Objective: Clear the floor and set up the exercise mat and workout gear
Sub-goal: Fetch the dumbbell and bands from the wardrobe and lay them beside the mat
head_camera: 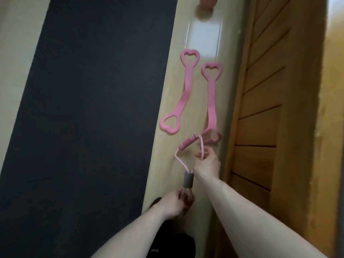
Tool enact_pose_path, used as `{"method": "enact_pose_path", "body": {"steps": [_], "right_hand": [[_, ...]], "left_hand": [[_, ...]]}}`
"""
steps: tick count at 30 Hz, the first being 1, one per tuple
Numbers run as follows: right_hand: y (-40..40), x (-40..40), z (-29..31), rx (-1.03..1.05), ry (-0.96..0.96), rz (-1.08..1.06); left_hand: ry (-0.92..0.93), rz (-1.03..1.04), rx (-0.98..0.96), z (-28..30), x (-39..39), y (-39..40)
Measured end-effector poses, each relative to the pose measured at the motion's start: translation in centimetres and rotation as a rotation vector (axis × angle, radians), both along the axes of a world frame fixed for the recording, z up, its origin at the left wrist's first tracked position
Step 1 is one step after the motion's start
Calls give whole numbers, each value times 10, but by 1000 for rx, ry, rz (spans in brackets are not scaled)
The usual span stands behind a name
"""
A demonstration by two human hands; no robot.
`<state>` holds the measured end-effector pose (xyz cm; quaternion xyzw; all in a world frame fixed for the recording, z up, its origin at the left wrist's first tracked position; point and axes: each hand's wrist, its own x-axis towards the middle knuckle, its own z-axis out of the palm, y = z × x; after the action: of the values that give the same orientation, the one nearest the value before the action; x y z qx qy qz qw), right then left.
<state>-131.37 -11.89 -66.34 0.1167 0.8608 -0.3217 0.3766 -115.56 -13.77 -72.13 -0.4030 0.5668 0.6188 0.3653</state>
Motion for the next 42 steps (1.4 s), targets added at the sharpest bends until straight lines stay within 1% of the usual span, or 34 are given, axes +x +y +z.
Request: {"method": "enact_pose_path", "body": {"steps": [4,7,9,11,13,16,18,19,21,22,25,27,29,31,34,35,37,40,42], "right_hand": [[10,16,-45,56,17,-11],[21,22,-67,163,-2,51],[26,21,-72,229,-27,97],[29,14,-70,242,-33,141],[29,3,-67,238,-8,209],[23,-15,-73,239,85,322],[15,-27,-81,234,139,423],[12,-34,-87,230,154,472],[9,-48,-96,236,133,552],[8,-54,-101,256,117,590],[10,-61,-109,359,91,698],[11,-57,-109,407,82,731],[14,-52,-107,428,99,727],[18,-45,-104,430,145,695],[31,-25,-94,362,182,574],[38,-13,-90,339,176,535],[57,18,-73,335,106,446],[89,71,-48,378,-53,348],[110,102,-35,365,-159,286]], "left_hand": [[-23,-9,-5,-20,4,5],[-41,-170,-70,-35,14,1],[-63,-327,-187,-43,17,-9],[-51,-346,-308,-45,9,-28],[25,-314,-467,-41,-12,-56],[171,-355,-715,-40,-59,-101],[212,-449,-807,-42,-90,-127],[212,-529,-827,-46,-104,-137],[175,-687,-838,-51,-126,-151],[147,-733,-835,-56,-131,-154],[92,-794,-870,-60,-132,-149],[101,-829,-885,-60,-126,-140],[132,-815,-858,-58,-118,-132],[167,-769,-839,-53,-109,-126],[242,-686,-871,-38,-86,-108],[253,-674,-854,-33,-75,-99],[210,-683,-748,-18,-48,-73],[95,-681,-553,0,-2,-30],[56,-667,-463,8,26,-2]]}}
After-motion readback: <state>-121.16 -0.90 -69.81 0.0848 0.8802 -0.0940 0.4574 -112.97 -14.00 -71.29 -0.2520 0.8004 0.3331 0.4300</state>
